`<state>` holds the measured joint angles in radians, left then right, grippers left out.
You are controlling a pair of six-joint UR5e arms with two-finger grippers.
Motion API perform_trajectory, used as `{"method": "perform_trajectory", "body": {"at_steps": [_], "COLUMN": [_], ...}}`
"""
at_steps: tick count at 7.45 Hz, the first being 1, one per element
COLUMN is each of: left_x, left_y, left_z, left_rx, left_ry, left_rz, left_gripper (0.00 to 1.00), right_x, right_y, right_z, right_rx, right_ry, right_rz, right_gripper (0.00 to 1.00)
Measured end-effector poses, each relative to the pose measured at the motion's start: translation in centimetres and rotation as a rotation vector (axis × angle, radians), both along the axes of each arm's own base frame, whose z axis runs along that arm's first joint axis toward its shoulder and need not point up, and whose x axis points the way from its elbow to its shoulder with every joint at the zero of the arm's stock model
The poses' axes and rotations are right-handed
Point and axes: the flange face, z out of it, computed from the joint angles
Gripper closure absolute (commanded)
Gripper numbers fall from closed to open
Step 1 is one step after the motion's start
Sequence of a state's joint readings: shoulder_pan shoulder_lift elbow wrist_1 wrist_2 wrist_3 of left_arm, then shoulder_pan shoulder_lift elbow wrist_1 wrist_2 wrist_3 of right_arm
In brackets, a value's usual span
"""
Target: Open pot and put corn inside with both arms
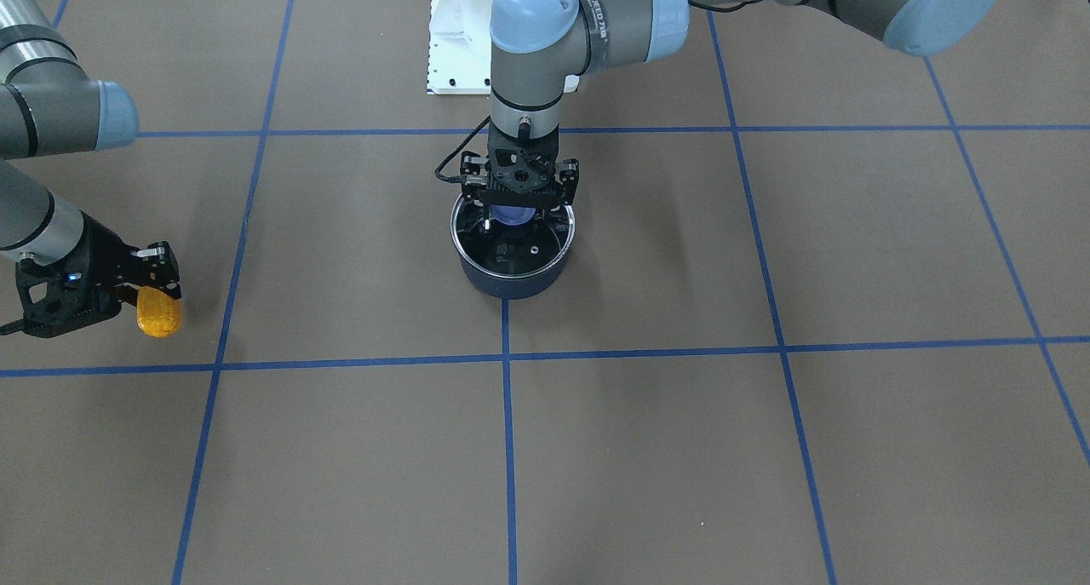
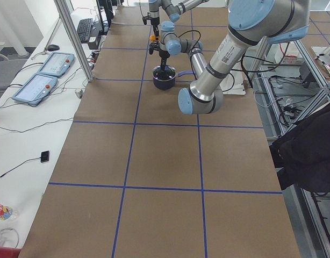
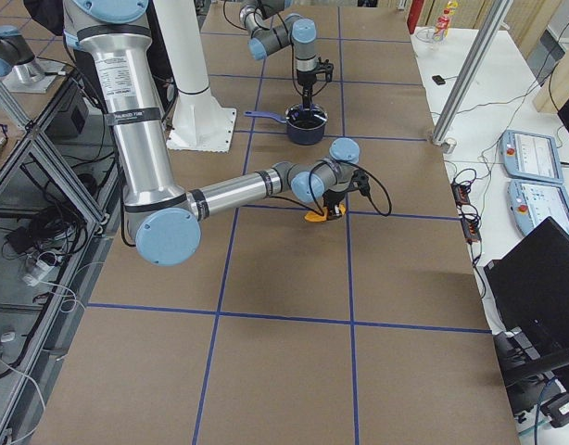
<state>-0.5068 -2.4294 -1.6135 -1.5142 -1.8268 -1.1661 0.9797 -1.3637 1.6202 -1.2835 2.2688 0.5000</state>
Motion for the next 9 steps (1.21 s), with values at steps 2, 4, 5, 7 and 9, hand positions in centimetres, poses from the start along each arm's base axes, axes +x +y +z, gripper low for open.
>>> {"method": "perform_trajectory", "body": {"at_steps": [2,4,5,7,9], "left_x": [-0.1,-0.5,-1.6,-5.2,-11.3], "left_y": [0.1,0.4,0.6,-0.1,-1.3], "left_z": [0.0,-0.8,-1.7,-2.0,2.5], "left_rx": [0.001,0.016,0.042,0.107,0.175], "left_ry": [0.002,0.016,0.027,0.008,-0.030], "left_rz": [0.000,0.012,0.025,0.051,0.108], "left_gripper": [0.47,0.47,0.47,0.47,0.47], "right_x": [0.0,0.1,0.1,-0.3,-0.8], "right_y": [0.0,-0.4,-1.1,-2.4,-3.4], "right_z": [0.0,-0.4,-1.8,-5.9,-10.0], "right_rx": [-0.002,-0.014,-0.024,-0.042,-0.053], "right_ry": [0.000,0.002,0.007,0.018,0.023], "right_rz": [-0.001,0.002,0.008,0.015,0.023], "right_gripper": [0.72,0.72,0.72,0.72,0.71]}}
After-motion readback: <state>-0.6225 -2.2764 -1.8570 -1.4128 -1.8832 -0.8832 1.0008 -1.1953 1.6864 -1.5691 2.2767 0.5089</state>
